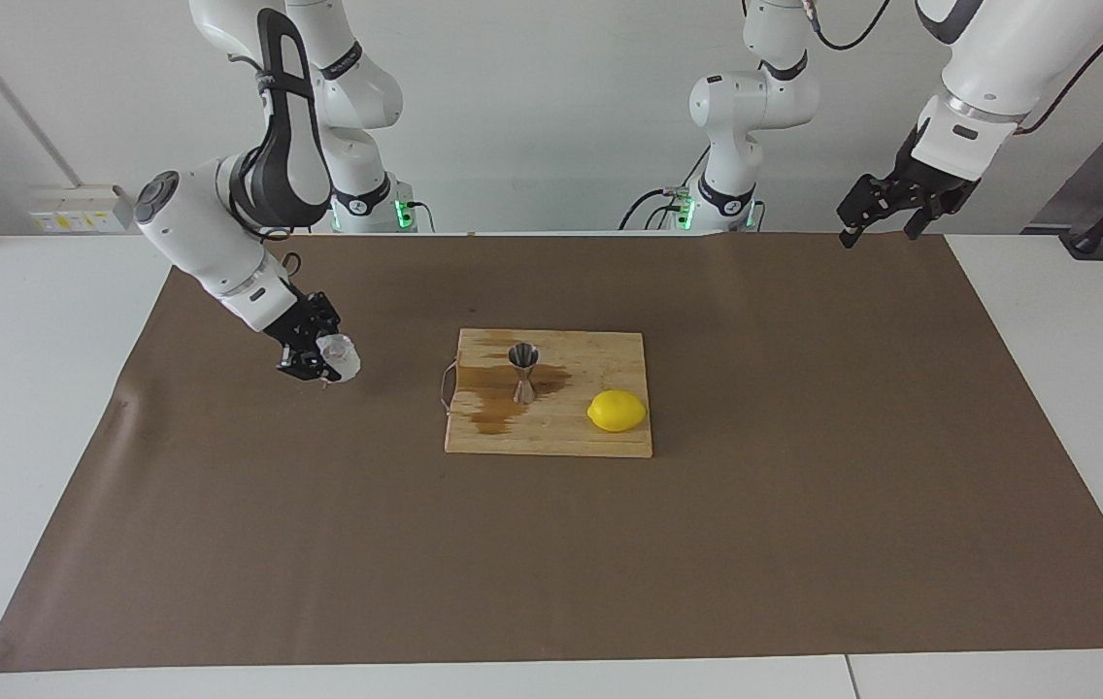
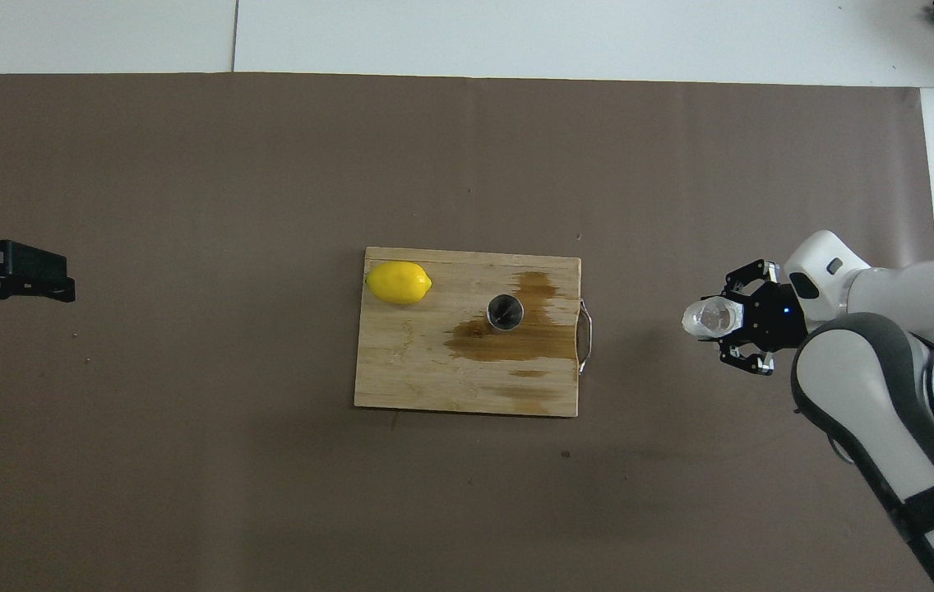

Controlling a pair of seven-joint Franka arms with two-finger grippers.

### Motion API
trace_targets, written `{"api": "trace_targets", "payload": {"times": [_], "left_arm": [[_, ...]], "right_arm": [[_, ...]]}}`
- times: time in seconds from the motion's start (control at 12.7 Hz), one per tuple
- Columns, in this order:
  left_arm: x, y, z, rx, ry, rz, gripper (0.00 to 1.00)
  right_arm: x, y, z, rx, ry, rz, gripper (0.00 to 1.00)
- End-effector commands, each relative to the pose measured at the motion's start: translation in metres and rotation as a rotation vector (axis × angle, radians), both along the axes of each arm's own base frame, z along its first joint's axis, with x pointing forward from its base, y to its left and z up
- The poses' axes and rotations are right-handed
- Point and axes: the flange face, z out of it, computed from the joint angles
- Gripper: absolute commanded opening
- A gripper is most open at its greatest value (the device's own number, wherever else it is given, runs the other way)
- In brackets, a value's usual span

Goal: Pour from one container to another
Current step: 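Lift the white cup with the right gripper over the jigger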

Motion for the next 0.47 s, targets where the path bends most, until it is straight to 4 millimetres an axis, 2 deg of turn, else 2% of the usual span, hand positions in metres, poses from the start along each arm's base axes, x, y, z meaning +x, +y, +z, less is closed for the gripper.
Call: {"api": "trace_targets", "payload": {"times": [0.0,0.24,0.39], "left_arm": [[0.001,0.003,0.0,0.018,-0.014,-0.022,1.0],[0.003,0.012,0.003,0.007,-0.026,-0.004,1.0],[-0.001,0.012,-0.001,0.009,-0.005,0.003,1.0]], "right_arm": [[0.009,0.039,0.037,-0.061,0.046,-0.088,0.07],[0.02,0.11,0.071,-0.194,0.042,-0.154,0.0],[0.023,0.142,0.076,-0.215,0.036,-0.19,0.0]]}}
